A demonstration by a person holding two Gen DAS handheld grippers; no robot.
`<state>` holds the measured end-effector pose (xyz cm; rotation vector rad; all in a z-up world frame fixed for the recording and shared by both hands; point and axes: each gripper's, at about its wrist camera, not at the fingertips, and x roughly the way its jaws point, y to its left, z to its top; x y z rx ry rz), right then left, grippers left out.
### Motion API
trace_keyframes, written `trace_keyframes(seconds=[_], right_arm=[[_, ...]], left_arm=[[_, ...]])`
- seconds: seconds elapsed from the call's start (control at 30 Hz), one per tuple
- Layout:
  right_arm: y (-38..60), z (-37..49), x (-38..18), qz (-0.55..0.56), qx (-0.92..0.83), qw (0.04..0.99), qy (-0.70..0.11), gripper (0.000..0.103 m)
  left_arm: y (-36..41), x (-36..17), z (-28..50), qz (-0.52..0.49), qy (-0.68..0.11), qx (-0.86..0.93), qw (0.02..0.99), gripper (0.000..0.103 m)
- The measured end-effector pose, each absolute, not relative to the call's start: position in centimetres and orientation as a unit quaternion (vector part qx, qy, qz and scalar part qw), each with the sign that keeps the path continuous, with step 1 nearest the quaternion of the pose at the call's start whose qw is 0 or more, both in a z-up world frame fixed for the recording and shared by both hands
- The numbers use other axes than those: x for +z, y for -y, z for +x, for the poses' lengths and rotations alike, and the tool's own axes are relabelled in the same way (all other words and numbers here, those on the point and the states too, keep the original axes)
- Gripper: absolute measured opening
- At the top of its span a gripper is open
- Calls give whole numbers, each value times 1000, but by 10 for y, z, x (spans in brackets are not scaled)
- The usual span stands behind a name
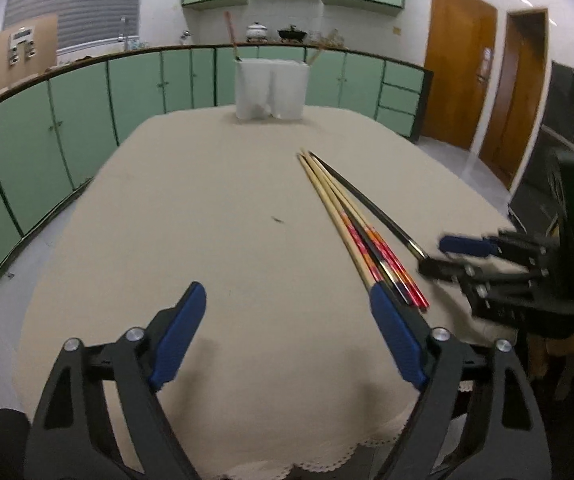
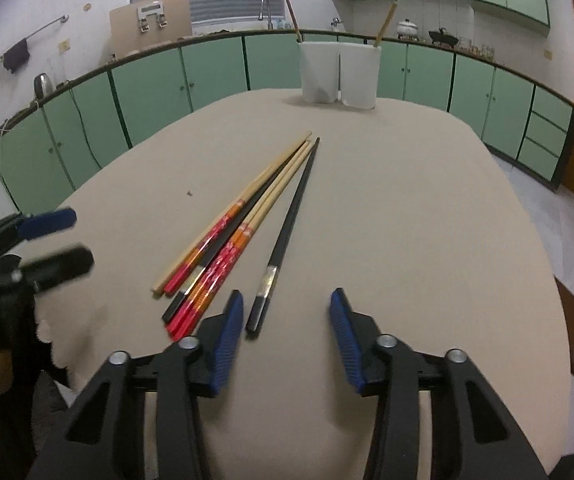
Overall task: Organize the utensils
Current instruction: 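Grasp a black chopstick with the right tool while the left tool grasps a plain wooden chopstick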
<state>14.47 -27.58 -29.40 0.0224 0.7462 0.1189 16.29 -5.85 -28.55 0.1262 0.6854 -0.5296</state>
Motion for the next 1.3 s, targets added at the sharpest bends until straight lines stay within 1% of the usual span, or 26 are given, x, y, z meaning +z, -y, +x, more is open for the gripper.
trace_keyframes(seconds=[0.03, 0.1, 0.13, 0.47, 0.53, 0.6, 0.73, 0.83, 0.9, 1.07, 1.13, 1.2, 1.23, 1.3], right_arm=[[279, 146, -294, 11, 52, 930, -363, 22], [288, 144, -295, 27, 43, 930, -363, 12], [292, 144, -295, 31, 41, 930, -363, 9], [299, 140, -297, 50, 44, 930, -361, 9], [299, 140, -297, 48, 43, 930, -361, 9], [299, 140, -297, 48, 43, 930, -361, 9], [299, 139, -298, 48, 42, 931, -360, 9], [298, 139, -297, 47, 40, 931, -360, 9], [297, 140, -297, 47, 39, 931, -360, 9], [294, 141, -297, 48, 31, 932, -358, 9], [293, 142, -296, 44, 25, 933, -355, 9], [293, 142, -296, 41, 9, 935, -352, 8], [295, 142, -296, 43, 2, 936, -350, 7], [298, 142, -297, 49, -4, 935, -350, 7]], left_arm=[[63, -288, 163, 68, -335, -258, 904, 77], [69, -292, 163, 71, -338, -261, 902, 77], [73, -293, 163, 75, -339, -261, 901, 77], [98, -307, 167, 107, -350, -257, 894, 76], [95, -306, 169, 97, -354, -253, 895, 74], [88, -306, 171, 91, -358, -241, 897, 69], [80, -302, 174, 74, -367, -231, 898, 67], [85, -302, 172, 82, -363, -238, 897, 66], [89, -302, 171, 88, -357, -242, 898, 56], [98, -302, 175, 78, -352, -252, 898, 43], [102, -301, 176, 74, -350, -259, 897, 33], [108, -302, 172, 83, -342, -269, 897, 10], [110, -301, 171, 84, -341, -271, 896, 7], [109, -301, 169, 81, -338, -269, 898, 7]])
